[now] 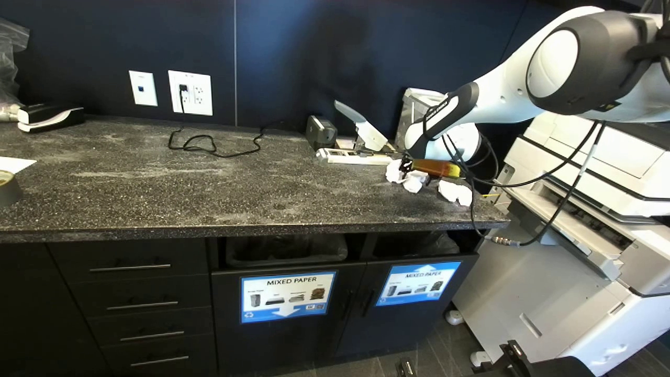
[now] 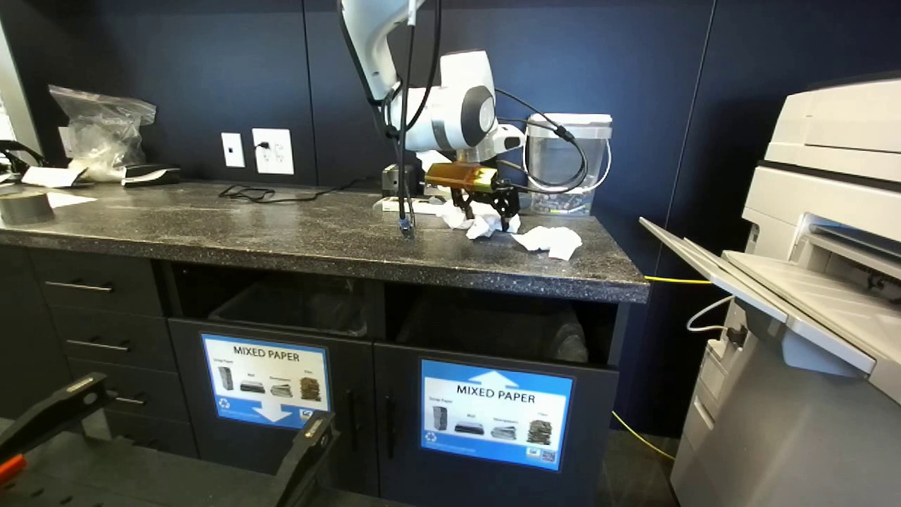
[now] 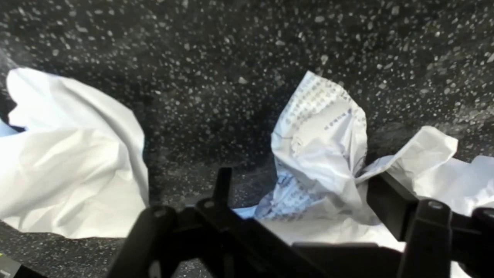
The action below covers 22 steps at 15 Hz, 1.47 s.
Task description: Put the papers in the bin to the right
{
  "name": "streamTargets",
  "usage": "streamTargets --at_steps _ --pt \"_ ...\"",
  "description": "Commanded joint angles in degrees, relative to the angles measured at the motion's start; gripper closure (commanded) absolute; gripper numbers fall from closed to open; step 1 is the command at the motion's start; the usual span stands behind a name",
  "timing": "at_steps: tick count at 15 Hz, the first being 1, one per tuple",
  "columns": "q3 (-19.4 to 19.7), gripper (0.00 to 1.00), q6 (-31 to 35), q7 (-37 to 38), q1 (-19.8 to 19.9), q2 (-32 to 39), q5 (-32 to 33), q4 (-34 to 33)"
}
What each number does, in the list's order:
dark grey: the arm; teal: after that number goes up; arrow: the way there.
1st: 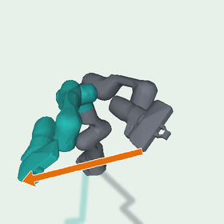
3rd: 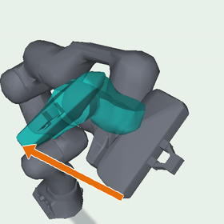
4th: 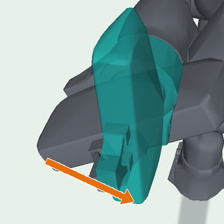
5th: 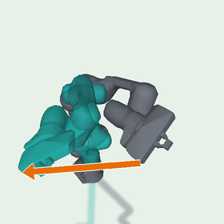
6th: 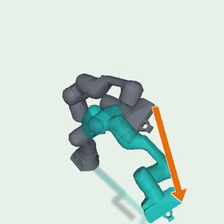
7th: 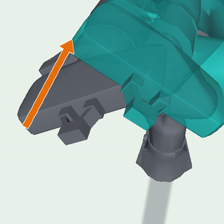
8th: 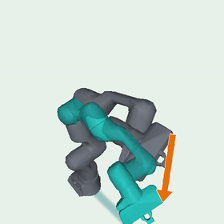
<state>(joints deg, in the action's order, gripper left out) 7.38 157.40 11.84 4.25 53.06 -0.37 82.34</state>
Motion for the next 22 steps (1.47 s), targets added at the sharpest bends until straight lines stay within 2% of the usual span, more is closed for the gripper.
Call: streamTargets --at_steps 1,7,9,12,15,22 --pt "0.74 0.42 -1.64 0.74 -0.53 2.05 -0.73 -3.80" --pt "-0.01 0.86 -2.50 -0.71 -0.31 1.91 -0.40 -3.72" --pt "-2.71 0.89 -4.15 -4.72 1.19 1.15 -0.55 -2.96" --pt "-5.78 0.87 -6.83 -12.83 2.60 -0.53 0.43 -0.91" --pt "-6.57 0.88 -8.37 -18.90 2.92 -3.03 1.52 2.33" --pt "-5.77 0.88 -6.13 -27.81 2.31 -14.50 7.11 20.55"
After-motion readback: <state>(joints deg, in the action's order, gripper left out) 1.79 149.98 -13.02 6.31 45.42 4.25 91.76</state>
